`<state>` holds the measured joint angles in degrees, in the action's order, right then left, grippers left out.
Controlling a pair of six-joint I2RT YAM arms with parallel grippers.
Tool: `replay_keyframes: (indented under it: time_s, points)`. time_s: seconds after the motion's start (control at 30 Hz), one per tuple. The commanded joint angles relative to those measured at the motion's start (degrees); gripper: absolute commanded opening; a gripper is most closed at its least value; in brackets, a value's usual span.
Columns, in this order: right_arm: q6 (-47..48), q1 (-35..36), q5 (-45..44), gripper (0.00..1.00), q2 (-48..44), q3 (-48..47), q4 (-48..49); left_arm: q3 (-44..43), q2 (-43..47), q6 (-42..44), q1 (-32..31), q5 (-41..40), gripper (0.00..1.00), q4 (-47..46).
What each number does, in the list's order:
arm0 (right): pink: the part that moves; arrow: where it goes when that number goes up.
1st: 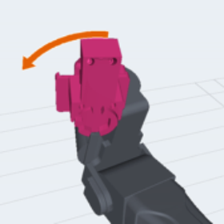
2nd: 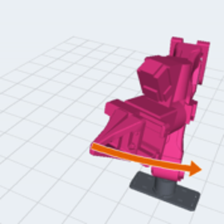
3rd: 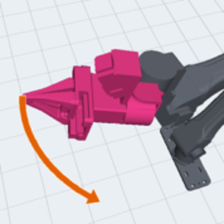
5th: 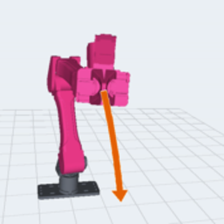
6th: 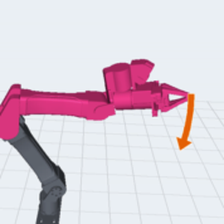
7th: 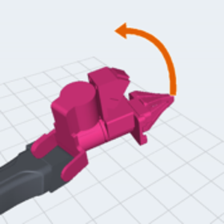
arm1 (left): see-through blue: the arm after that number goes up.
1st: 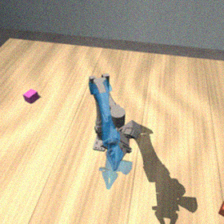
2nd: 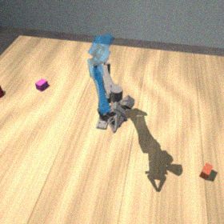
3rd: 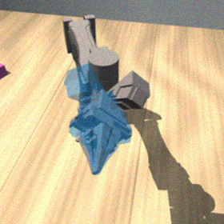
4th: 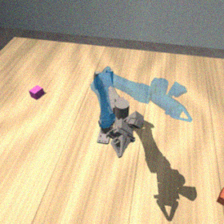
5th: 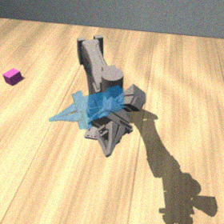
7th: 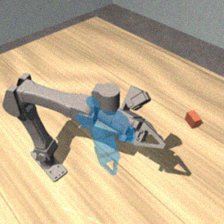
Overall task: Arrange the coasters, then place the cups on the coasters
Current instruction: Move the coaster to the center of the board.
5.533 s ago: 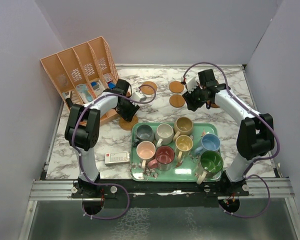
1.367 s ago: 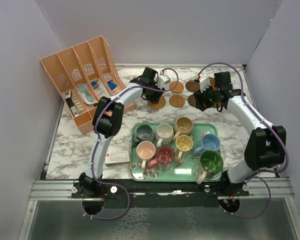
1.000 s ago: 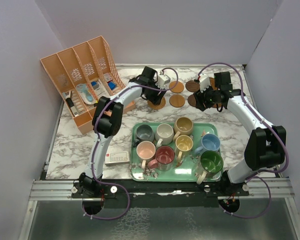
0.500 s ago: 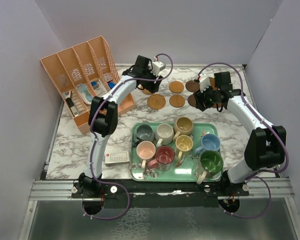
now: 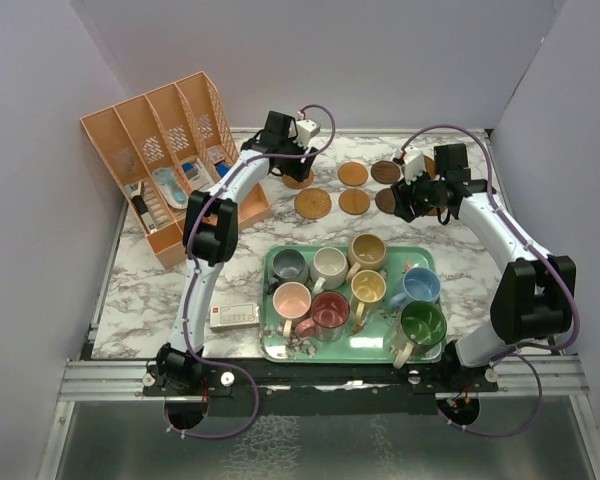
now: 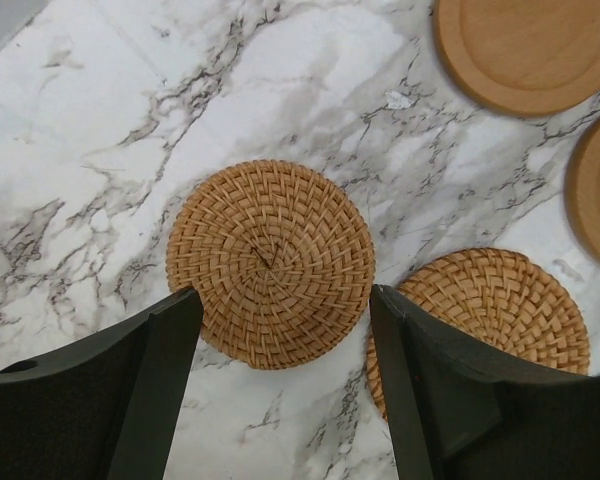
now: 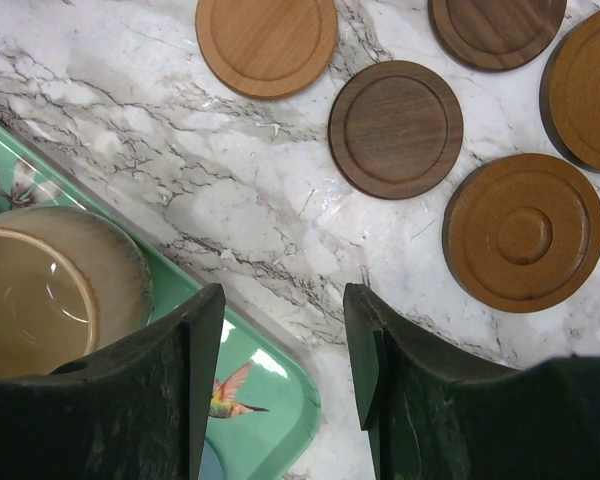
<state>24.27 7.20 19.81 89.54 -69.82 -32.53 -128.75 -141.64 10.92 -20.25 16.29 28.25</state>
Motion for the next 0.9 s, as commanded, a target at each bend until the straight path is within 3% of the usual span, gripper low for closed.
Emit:
replay_keyframes:
  time_s: [0.0,0.87]
  points:
    - [0.3,-0.5,2.0,0.53,-2.8,1.2,1.1,-2.6,-2.4,-0.2,-0.2,-2.9,0.71,-1.8]
    - [0.0,-1.6,2.5,0.53,-4.4,3.3,2.5,-6.3,-10.4,-4.1,-1.8,-1.4,0.67,-1.9]
